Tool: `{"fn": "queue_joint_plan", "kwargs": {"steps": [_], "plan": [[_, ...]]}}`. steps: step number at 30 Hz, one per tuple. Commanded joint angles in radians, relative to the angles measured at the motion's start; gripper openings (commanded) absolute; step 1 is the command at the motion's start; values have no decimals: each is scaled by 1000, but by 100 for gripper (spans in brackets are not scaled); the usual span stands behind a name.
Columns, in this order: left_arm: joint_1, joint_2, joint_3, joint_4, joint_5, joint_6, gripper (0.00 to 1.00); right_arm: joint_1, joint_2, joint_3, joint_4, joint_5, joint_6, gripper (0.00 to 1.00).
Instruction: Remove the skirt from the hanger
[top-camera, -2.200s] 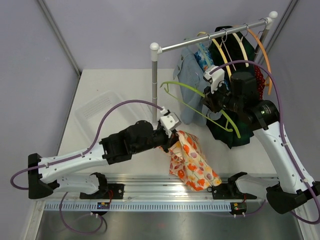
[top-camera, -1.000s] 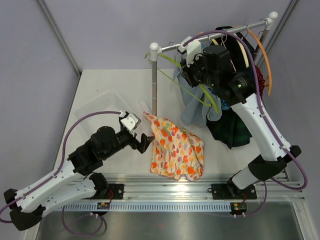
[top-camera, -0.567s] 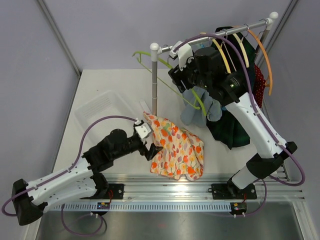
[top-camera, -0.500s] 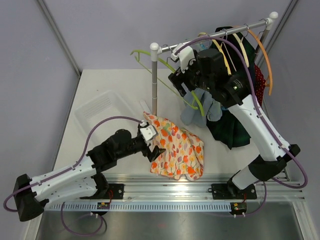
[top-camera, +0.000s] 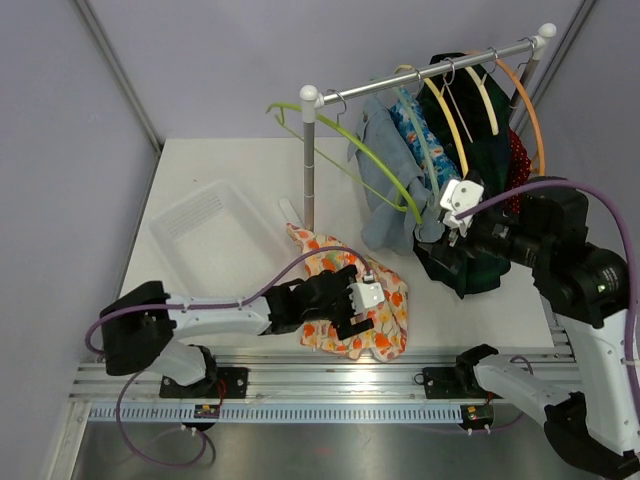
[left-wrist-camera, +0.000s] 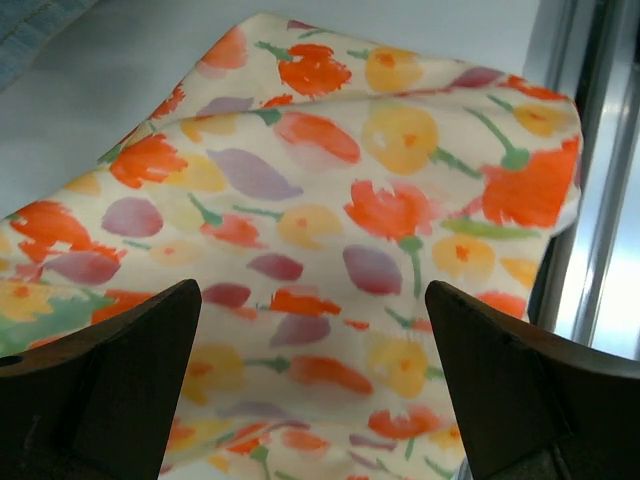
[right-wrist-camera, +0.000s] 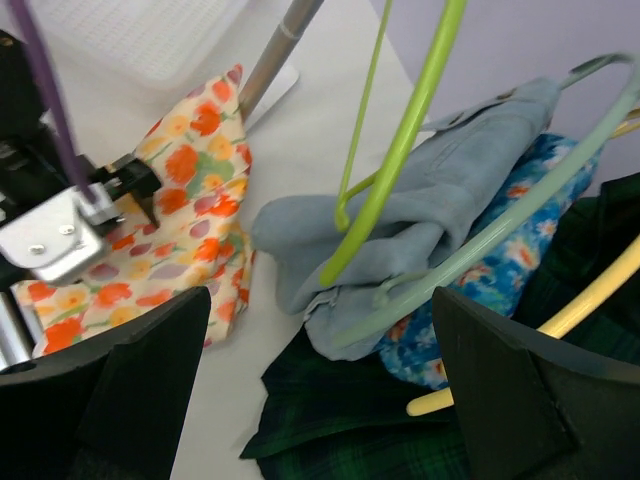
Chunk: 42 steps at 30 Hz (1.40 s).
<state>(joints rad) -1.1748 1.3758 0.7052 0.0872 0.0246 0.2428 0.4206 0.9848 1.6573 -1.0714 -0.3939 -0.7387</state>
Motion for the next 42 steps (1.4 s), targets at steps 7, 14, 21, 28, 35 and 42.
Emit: {"fn": "queue_joint_plan", "kwargs": {"steps": [7, 14, 21, 28, 35, 42], "plan": [[-13, 224, 310, -84, -282, -865, 99, -106, -41, -198, 88, -68, 125, 99], [-19, 342, 514, -594, -451, -1459, 99, -141, -44, -226, 134, -65, 174, 99], [-22, 574, 691, -830, -471, -1548, 99, -178, -54, -231, 140, -97, 199, 100], [-40, 510, 616, -779, -523, -1496, 21, -210, -61, -234, 142, -138, 211, 99], [-92, 252, 422, -607, -589, -1367, 0, -220, -61, -218, 125, -132, 208, 100], [-140, -186, 234, -488, -629, -1081, 0, -227, -61, -191, 97, -67, 197, 100]]}}
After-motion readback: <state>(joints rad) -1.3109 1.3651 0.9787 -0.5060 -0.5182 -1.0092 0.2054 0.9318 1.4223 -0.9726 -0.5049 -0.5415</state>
